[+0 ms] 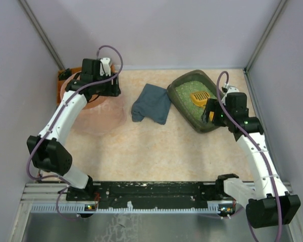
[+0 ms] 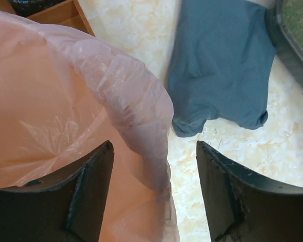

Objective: Clean the litter box

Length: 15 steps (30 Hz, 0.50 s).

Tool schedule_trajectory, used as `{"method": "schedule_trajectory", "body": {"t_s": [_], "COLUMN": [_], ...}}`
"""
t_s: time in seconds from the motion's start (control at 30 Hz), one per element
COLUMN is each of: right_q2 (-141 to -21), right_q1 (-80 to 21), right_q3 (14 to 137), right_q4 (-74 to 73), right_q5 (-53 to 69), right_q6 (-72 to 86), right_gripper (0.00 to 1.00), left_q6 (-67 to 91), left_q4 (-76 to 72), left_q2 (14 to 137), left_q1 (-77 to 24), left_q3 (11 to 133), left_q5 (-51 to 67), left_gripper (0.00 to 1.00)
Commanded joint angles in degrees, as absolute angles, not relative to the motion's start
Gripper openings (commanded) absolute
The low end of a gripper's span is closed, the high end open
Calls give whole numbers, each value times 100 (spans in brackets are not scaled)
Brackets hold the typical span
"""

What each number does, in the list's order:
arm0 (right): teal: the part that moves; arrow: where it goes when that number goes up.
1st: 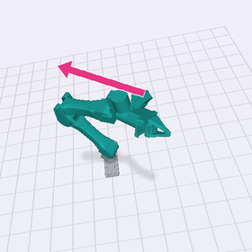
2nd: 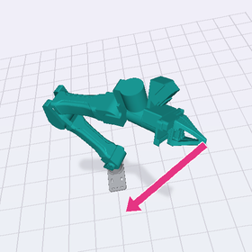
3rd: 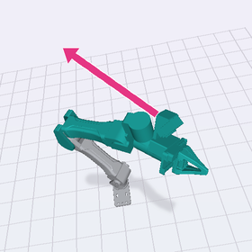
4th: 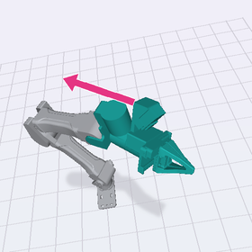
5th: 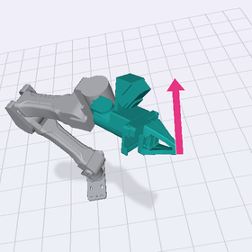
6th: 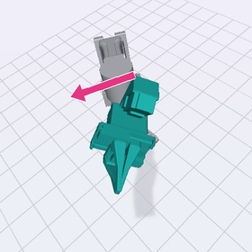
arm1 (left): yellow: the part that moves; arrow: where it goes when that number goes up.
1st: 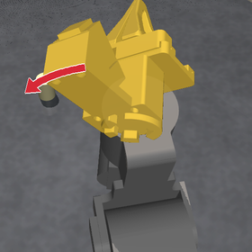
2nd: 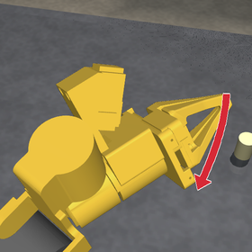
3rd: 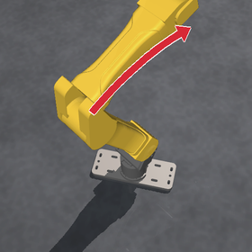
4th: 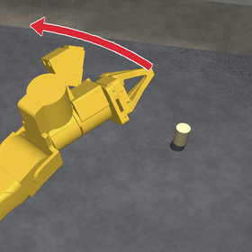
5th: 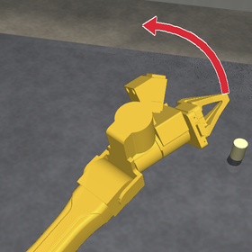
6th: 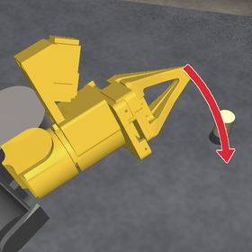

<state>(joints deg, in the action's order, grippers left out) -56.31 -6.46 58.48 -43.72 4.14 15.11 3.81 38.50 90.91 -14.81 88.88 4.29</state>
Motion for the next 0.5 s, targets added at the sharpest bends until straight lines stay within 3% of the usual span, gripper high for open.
{"method": "schedule_trajectory", "body": {"t_s": [0.0,0.23,0.47], "right_q2": [-5811,-6283,-7072], "right_q1": [-587,-591,-588], "right_q3": [5862,5873,6351], "right_q4": [-3870,-3406,-2878], "right_q5": [298,-74,-3], "right_q6": [1529,1791,2002], "right_gripper": [87,87,86], "left_q6": [343,308,484], "left_q4": [3465,2670,2547], "left_q2": [8551,7261,6290], "left_q1": [-1495,-1494,-1494], "left_q3": [8858,8027,7176], "left_q5": [581,444,326], "left_gripper": [75,95,100]}}
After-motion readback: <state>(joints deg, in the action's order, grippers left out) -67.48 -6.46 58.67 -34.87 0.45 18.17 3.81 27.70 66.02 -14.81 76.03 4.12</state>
